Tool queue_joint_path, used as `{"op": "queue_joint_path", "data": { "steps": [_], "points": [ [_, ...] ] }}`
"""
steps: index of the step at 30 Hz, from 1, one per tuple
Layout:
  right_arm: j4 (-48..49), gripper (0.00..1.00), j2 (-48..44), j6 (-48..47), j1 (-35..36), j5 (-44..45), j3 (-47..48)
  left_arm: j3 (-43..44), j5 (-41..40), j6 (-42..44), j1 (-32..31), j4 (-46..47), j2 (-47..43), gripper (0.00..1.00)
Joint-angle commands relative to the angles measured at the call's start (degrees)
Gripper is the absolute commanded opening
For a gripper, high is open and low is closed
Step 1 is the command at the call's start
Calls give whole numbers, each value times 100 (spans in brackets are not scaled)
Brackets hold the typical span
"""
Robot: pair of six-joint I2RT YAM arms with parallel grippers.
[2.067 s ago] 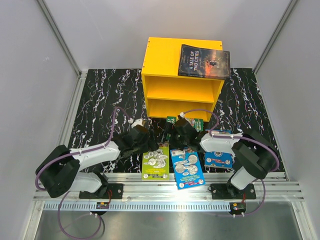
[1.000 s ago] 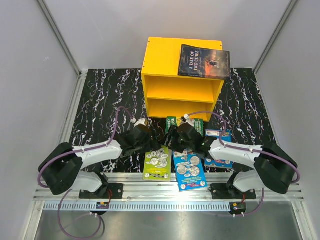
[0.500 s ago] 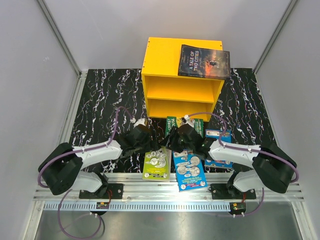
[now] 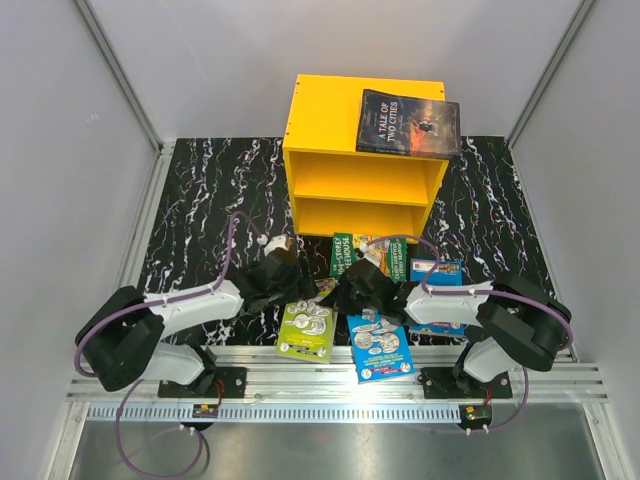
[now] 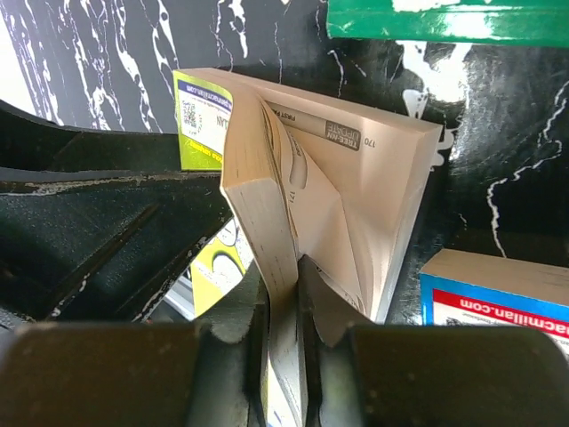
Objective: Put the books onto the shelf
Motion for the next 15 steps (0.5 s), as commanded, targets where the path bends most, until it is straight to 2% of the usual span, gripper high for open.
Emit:
{"op": "queue_joint_path", "data": {
  "steps": [1, 2, 6, 10, 13, 15],
  "points": [
    [52, 6, 172, 51, 276, -500, -91, -25, 153, -138, -76, 254, -151, 88],
    [-10, 0, 24, 42, 268, -483, -74, -17, 127, -121, -76, 150, -187, 88],
    [-641, 0, -661, -64, 268, -89, -38, 62, -39, 81, -67, -167, -599, 91],
    [-1756, 0, -1767, -187, 268, 404, 49, 54, -391, 389, -41, -580, -1537, 96],
    [-2268, 0, -2426, -231, 268, 677, 120, -130, -471, 661, 3, -441, -2163, 96],
    [-2583, 0, -2701, -292, 268, 826, 242, -463, -182, 715, 116, -213, -2479, 99]
  ]
}}
